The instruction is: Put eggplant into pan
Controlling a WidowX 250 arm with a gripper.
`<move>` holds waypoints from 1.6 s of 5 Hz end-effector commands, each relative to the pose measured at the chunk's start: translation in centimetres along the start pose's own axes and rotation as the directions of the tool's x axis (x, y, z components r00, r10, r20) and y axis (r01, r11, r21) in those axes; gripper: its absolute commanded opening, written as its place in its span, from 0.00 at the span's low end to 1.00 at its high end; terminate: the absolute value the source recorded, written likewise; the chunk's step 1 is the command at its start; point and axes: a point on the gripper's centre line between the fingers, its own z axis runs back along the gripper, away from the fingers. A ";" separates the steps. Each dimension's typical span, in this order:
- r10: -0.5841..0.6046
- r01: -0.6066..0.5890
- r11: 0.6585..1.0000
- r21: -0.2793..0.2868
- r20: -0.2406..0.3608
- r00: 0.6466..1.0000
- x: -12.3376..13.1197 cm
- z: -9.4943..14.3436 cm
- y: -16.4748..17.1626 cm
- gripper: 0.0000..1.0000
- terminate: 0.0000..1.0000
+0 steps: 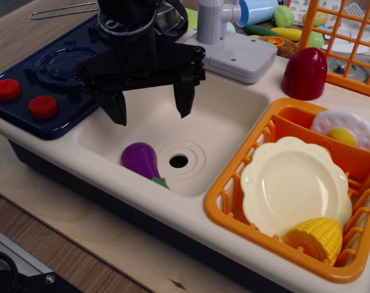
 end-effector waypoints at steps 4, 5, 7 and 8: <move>0.028 -0.028 0.999 0.018 0.031 0.999 -1.7 -3.6 0.8 1.00 0.00; 0.004 -0.004 1.000 0.000 0.048 0.999 -2.0 -4.7 1.0 1.00 0.00; -0.030 0.034 0.998 -0.051 0.080 0.996 -2.3 -7.9 1.4 1.00 0.00; -0.046 0.049 0.998 -0.026 0.082 0.996 -2.5 -7.6 1.2 0.00 0.00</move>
